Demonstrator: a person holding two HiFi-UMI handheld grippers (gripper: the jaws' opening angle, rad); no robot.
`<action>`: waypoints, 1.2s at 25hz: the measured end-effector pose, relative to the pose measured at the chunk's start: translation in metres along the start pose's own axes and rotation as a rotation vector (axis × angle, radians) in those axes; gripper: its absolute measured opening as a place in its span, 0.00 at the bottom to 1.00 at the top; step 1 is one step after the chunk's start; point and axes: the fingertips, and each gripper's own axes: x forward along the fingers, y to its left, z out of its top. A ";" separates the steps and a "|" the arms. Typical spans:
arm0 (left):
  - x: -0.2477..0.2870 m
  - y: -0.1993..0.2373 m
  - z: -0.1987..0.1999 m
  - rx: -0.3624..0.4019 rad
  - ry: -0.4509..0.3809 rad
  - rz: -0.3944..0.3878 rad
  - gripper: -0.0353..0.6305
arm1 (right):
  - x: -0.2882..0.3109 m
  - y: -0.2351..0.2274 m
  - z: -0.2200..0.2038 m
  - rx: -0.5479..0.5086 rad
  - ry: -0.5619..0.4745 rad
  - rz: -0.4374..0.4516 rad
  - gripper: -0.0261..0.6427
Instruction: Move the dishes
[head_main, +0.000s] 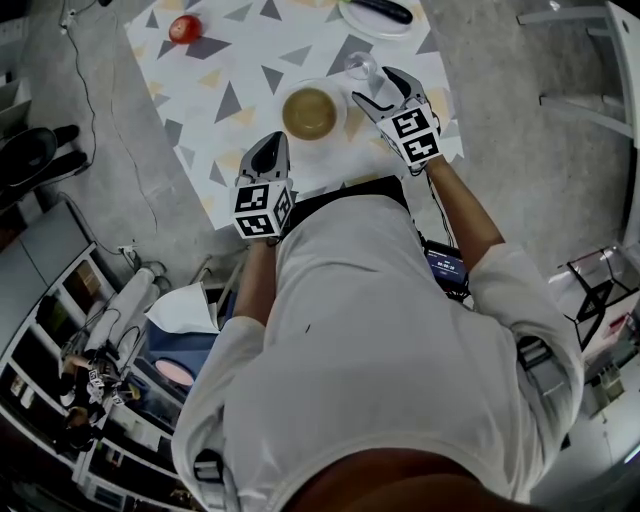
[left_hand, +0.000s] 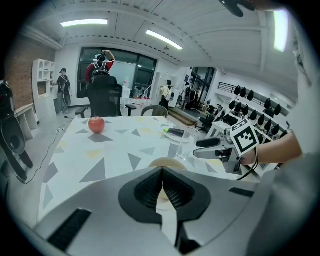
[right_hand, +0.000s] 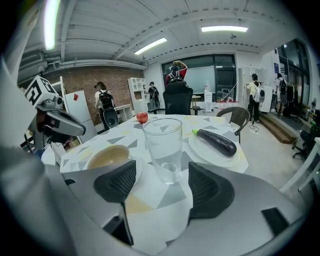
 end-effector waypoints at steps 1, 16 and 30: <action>0.000 0.000 -0.001 0.004 0.001 -0.005 0.08 | -0.003 0.001 -0.001 0.011 -0.002 -0.007 0.50; 0.003 -0.004 0.000 0.055 -0.016 -0.114 0.08 | -0.065 0.027 -0.008 0.126 -0.044 -0.090 0.20; 0.002 0.014 -0.030 -0.025 0.017 -0.099 0.08 | -0.042 0.071 -0.017 0.187 0.094 0.019 0.10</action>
